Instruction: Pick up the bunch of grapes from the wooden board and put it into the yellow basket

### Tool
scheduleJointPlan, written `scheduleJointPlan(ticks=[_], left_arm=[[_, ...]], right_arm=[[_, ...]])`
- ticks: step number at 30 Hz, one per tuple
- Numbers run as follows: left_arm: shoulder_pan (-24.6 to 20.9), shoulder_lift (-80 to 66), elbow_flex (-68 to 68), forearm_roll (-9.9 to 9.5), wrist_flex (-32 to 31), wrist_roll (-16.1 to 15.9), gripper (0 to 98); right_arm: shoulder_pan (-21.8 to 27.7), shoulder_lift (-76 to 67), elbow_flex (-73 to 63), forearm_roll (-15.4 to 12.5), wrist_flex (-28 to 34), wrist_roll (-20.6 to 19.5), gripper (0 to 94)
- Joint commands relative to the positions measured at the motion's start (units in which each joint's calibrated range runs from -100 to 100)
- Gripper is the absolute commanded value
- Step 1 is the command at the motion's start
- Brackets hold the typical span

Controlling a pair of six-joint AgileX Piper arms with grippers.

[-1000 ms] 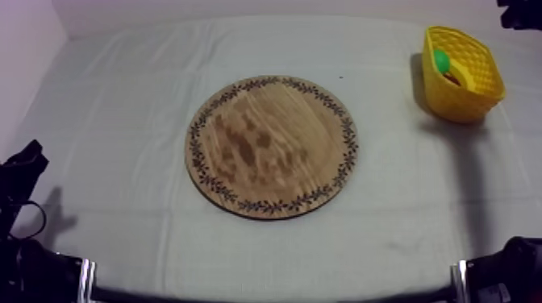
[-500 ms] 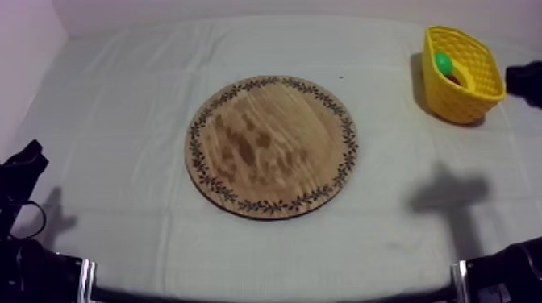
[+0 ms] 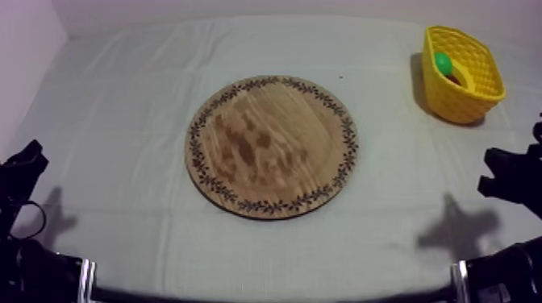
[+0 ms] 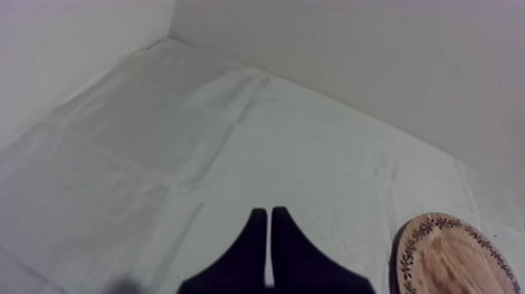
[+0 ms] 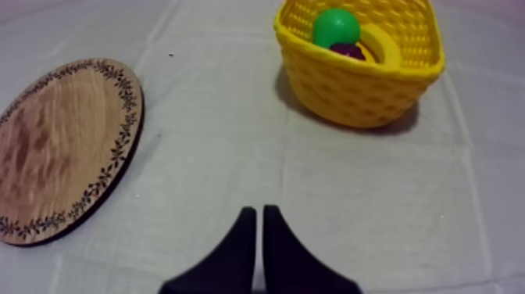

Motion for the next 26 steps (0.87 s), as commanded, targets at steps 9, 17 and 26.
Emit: scheduleJointPlan(ticks=[9,17,26], left_arm=[[0.0,0.0,0.0,0.01,0.0,0.0,0.0],[0.0,0.0,0.0,0.01,0.0,0.0,0.0],[0.0,0.0,0.0,0.01,0.0,0.0,0.0]], right_arm=[[-0.7,-9.0,3.4,-1.7,-2.8,6.8,0.3],[-0.9,-9.5,4.9,-2.9,-8.5,15.5,0.2],[-0.9,-9.5,5.0,-2.9,-8.9,8.6,0.2]])
